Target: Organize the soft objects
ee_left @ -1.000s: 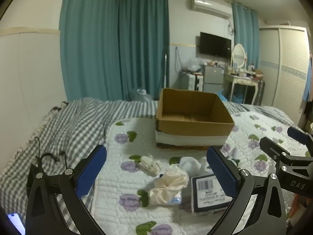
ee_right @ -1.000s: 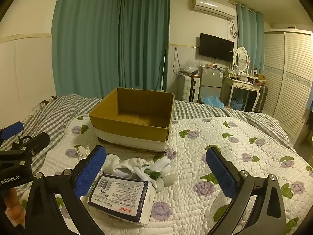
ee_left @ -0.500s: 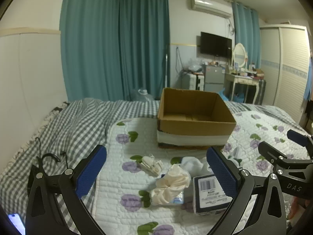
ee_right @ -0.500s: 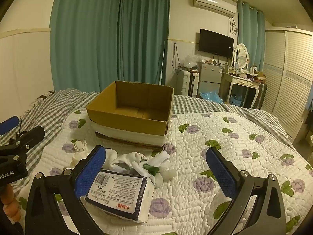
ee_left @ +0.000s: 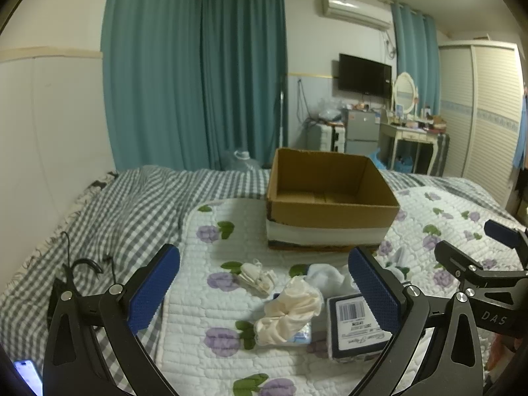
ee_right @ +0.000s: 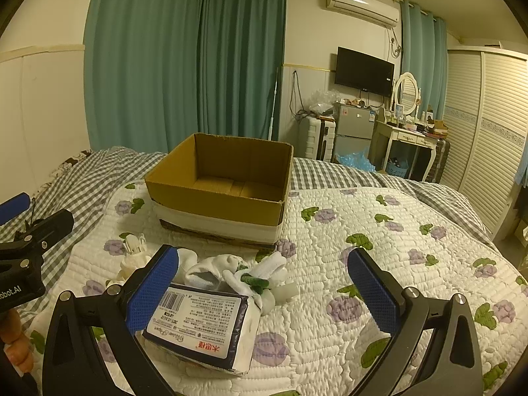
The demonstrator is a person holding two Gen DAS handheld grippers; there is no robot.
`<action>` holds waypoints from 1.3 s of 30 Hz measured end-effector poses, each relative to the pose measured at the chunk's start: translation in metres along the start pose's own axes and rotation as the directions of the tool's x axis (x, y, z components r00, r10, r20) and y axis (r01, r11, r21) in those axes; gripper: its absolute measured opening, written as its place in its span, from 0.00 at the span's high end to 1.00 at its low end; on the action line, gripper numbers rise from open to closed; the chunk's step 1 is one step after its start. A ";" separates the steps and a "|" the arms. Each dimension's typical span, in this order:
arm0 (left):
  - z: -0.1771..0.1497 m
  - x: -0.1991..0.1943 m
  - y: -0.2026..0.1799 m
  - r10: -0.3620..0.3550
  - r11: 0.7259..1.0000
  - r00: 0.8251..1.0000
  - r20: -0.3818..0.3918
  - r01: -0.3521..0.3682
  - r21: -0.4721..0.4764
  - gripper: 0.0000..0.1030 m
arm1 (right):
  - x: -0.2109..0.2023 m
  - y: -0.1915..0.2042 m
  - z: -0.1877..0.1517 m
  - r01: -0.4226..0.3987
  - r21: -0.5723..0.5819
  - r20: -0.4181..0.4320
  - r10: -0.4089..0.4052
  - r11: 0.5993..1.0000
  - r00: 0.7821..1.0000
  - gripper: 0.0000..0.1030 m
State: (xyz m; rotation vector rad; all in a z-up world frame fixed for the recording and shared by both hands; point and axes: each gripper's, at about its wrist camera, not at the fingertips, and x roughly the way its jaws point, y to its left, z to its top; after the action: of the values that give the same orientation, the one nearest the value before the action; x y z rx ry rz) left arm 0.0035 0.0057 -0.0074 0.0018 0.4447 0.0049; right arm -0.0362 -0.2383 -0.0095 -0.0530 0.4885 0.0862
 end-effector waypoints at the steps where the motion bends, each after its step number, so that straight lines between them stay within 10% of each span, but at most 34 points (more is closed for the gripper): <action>1: 0.000 0.001 0.001 0.000 1.000 1.000 0.000 0.000 0.000 0.00 | 0.000 0.000 -0.002 0.000 0.000 -0.001 0.000 1.000 1.000 0.00; 39: -0.004 0.002 0.004 0.009 1.000 1.000 -0.006 -0.009 0.003 0.00 | 0.005 0.005 -0.005 0.003 -0.009 -0.018 -0.003 1.000 1.000 0.00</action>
State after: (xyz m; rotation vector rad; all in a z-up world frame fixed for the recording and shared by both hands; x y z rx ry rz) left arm 0.0036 0.0093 -0.0115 0.0063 0.4502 0.0134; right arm -0.0348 -0.2333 -0.0159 -0.0634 0.5059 0.0847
